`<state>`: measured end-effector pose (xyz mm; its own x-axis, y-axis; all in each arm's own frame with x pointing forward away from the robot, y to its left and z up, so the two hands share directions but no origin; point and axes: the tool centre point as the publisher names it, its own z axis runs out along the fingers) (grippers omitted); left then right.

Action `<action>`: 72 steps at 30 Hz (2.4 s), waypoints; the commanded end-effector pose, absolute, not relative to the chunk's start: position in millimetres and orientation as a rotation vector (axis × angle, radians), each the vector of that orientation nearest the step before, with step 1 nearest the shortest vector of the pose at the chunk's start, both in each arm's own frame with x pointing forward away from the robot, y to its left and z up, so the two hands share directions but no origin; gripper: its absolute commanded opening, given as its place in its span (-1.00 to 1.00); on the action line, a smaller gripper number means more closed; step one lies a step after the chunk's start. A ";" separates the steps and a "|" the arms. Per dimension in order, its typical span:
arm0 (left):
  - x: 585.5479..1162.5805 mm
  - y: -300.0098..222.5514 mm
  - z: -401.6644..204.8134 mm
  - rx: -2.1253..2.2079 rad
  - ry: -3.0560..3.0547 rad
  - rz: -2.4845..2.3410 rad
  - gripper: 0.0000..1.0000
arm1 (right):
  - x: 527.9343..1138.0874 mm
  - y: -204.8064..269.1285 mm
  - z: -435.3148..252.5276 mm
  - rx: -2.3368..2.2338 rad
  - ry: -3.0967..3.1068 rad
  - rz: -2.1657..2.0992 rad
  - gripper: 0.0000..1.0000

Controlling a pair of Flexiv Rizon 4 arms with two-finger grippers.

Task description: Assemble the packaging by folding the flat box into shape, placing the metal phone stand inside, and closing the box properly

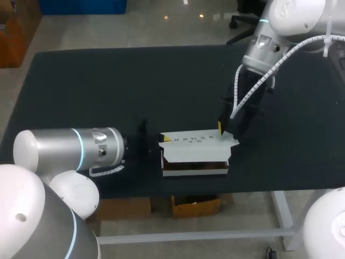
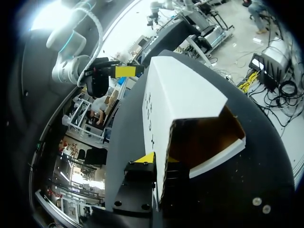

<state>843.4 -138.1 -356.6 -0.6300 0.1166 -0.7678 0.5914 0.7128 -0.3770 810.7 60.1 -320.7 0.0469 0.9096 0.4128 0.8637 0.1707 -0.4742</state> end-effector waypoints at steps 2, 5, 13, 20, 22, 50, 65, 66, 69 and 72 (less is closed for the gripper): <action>840.6 -139.4 -365.7 0.546 2.150 -0.827 -1.00 | 804.7 59.8 -324.4 -1.692 -1.825 0.046 -0.06; 840.0 -139.7 -365.9 0.548 2.149 -0.831 -1.00 | 804.0 59.5 -327.3 -1.699 -1.834 0.024 -0.09; 839.3 -140.2 -366.6 0.550 2.151 -0.839 -1.00 | 803.2 53.9 -333.7 -1.710 -1.844 -0.019 -0.11; 839.2 -140.7 -367.4 0.552 2.147 -0.844 -1.00 | 802.4 52.9 -337.8 -1.716 -1.839 -0.020 -0.13; 838.6 -140.5 -367.7 0.552 2.145 -0.845 -1.00 | 802.2 54.3 -338.8 -1.718 -1.843 -0.017 -0.14; 828.0 -130.0 -362.6 0.516 2.103 -0.877 -0.53 | 799.7 55.4 -348.7 -1.733 -1.834 -0.012 -0.17; 814.8 -113.3 -353.6 0.484 2.078 -0.868 -0.45 | 799.4 57.4 -349.9 -1.730 -1.833 -0.014 -0.18; 812.9 -110.7 -353.1 0.477 2.077 -0.861 -0.44 | 799.4 57.5 -349.9 -1.731 -1.833 -0.014 -0.18; 806.9 -101.9 -351.5 0.464 2.076 -0.846 -0.42 | 799.7 57.3 -349.6 -1.733 -1.832 -0.017 -0.18; 801.8 -93.4 -349.2 0.445 2.082 -0.832 -0.39 | 799.7 57.2 -349.3 -1.734 -1.831 -0.018 -0.18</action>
